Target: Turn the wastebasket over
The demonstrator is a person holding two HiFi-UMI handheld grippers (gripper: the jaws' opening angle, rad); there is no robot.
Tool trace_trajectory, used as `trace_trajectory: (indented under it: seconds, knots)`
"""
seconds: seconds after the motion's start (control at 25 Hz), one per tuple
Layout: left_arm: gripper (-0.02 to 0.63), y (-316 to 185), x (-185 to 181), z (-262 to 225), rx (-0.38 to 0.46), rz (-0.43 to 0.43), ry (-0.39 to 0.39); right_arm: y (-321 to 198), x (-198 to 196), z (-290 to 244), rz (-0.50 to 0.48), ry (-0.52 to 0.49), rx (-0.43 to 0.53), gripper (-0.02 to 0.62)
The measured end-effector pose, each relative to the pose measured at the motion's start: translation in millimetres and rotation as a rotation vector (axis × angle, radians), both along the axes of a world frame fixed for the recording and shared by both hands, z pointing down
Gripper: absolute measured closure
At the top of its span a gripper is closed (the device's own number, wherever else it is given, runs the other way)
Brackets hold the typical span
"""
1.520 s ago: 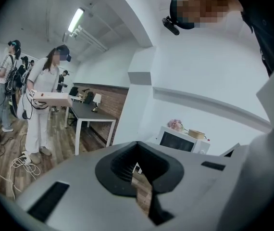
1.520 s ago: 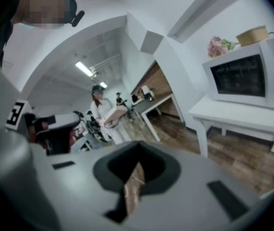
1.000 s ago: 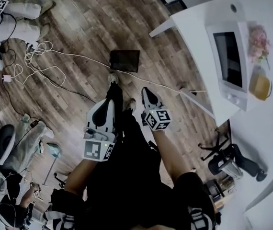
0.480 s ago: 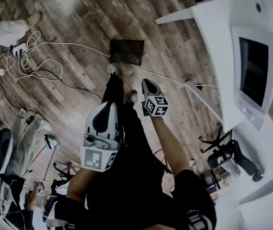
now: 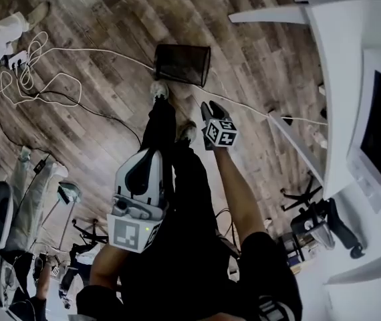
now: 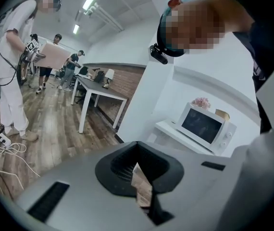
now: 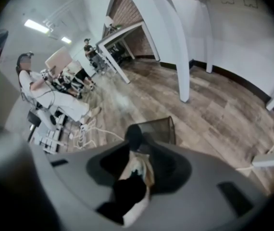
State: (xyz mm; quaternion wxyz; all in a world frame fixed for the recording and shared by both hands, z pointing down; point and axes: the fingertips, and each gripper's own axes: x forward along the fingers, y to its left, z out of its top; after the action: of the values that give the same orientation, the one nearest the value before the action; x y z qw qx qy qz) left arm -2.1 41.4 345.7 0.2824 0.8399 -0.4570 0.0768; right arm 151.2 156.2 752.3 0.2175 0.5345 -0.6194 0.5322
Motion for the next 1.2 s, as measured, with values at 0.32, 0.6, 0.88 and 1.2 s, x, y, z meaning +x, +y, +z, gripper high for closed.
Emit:
trace_trajectory:
  seconds: [0.32, 0.6, 0.88, 1.2]
  knots:
    - [0.572, -9.6, -4.4, 60.6, -0.032, -0.026, -0.005, 13.4, 9.1, 119.7, -0.034, 0.026, -0.09, 0.433]
    - [0.572, -11.9, -10.4, 98.5, -0.05, -0.054, -0.001, 9.7, 21.3, 182.3, -0.054, 0.033, -0.112, 0.431]
    - [0.572, -17.2, -16.7, 122.8, -0.062, -0.05, -0.002, -24.1, 28.1, 214.1, -0.09, 0.069, -0.069, 0.429]
    - [0.572, -18.1, -24.1, 136.5, -0.082, -0.052, -0.006, -50.0, 25.3, 227.2, -0.152, 0.061, -0.049, 0.438]
